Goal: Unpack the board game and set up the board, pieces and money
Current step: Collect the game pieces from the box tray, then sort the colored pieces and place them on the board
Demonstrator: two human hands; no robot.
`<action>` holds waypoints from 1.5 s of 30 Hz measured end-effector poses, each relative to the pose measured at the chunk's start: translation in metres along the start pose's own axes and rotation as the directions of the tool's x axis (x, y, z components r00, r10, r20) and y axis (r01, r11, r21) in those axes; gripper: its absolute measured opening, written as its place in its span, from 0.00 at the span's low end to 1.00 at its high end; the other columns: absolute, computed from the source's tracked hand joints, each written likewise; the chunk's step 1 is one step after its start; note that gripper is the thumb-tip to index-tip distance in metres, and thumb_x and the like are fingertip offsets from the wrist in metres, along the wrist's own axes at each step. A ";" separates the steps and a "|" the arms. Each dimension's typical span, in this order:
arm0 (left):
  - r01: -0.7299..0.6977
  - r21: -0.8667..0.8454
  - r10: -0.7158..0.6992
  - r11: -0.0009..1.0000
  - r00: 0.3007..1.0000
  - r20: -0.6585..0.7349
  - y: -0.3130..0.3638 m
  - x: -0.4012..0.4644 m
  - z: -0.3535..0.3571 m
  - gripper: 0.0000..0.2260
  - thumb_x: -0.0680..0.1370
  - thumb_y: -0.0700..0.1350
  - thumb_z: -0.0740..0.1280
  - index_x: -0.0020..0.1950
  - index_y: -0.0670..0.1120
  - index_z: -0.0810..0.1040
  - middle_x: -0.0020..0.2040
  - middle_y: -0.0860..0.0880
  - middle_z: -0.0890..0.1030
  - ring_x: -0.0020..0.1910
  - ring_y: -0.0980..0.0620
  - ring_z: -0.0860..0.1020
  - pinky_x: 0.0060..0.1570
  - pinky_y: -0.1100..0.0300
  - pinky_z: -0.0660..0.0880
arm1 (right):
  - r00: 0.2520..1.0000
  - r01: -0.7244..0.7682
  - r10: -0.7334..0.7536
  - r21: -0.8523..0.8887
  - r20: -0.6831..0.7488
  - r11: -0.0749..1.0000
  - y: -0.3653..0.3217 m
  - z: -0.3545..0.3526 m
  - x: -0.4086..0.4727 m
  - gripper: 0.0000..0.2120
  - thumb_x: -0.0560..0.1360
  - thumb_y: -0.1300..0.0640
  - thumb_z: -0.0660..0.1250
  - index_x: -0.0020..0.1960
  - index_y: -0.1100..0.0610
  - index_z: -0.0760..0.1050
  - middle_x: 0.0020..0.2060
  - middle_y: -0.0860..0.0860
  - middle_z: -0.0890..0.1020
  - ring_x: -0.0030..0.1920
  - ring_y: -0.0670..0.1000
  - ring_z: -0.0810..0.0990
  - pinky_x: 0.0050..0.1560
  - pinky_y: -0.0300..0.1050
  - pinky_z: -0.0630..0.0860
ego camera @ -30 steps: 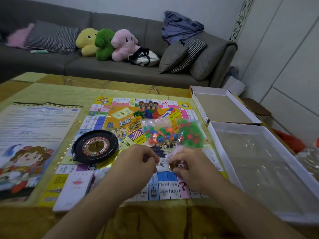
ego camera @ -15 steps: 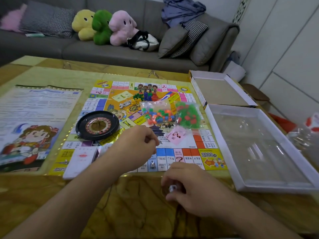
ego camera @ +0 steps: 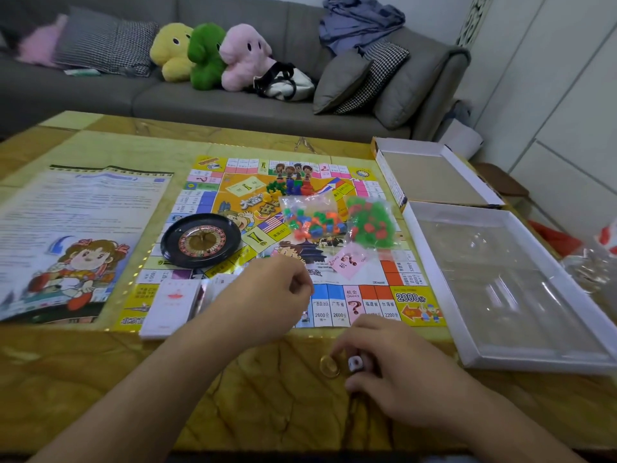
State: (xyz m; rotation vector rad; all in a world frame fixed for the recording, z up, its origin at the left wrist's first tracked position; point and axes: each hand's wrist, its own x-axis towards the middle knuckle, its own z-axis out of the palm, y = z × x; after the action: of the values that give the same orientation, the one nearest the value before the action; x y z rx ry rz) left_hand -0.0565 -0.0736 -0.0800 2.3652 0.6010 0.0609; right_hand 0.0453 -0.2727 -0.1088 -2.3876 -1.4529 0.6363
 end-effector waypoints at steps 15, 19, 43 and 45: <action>-0.073 0.246 0.024 0.966 0.981 0.193 -0.007 -0.013 0.005 0.06 0.82 0.50 0.64 0.55 0.52 0.79 0.52 0.52 0.81 0.50 0.50 0.80 0.52 0.50 0.81 | 0.987 0.132 -0.142 -0.123 -0.073 0.984 -0.029 0.017 0.020 0.10 0.82 0.48 0.67 0.63 0.42 0.77 0.59 0.38 0.73 0.61 0.42 0.73 0.58 0.37 0.73; -0.085 0.253 0.033 0.964 0.979 0.201 -0.010 -0.014 0.004 0.07 0.82 0.51 0.64 0.56 0.51 0.79 0.52 0.51 0.81 0.51 0.50 0.80 0.52 0.51 0.81 | 0.998 0.040 -0.040 0.003 -0.058 0.999 -0.029 0.015 0.023 0.09 0.76 0.49 0.74 0.52 0.41 0.77 0.55 0.35 0.73 0.61 0.39 0.72 0.62 0.40 0.75; -0.047 -0.157 0.077 0.986 0.979 0.190 -0.018 -0.003 -0.018 0.08 0.84 0.48 0.66 0.54 0.49 0.85 0.47 0.51 0.87 0.45 0.54 0.85 0.51 0.52 0.84 | 0.883 0.044 0.136 0.368 -0.449 0.929 -0.028 0.015 0.040 0.11 0.75 0.59 0.78 0.42 0.43 0.86 0.36 0.40 0.85 0.38 0.43 0.85 0.40 0.36 0.80; -0.033 -0.246 0.064 0.969 0.990 0.122 -0.023 -0.001 -0.024 0.05 0.82 0.47 0.68 0.51 0.49 0.83 0.42 0.51 0.87 0.40 0.56 0.86 0.47 0.51 0.85 | 0.904 0.036 0.167 0.460 -0.393 0.887 -0.038 0.004 0.050 0.09 0.77 0.59 0.76 0.42 0.46 0.86 0.33 0.46 0.85 0.34 0.46 0.84 0.36 0.37 0.78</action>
State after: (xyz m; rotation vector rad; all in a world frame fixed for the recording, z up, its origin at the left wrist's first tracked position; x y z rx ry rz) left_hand -0.0718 -0.0436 -0.0761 2.1261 0.4457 0.0027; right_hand 0.0344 -0.2111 -0.1062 -2.0357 -0.9141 0.3817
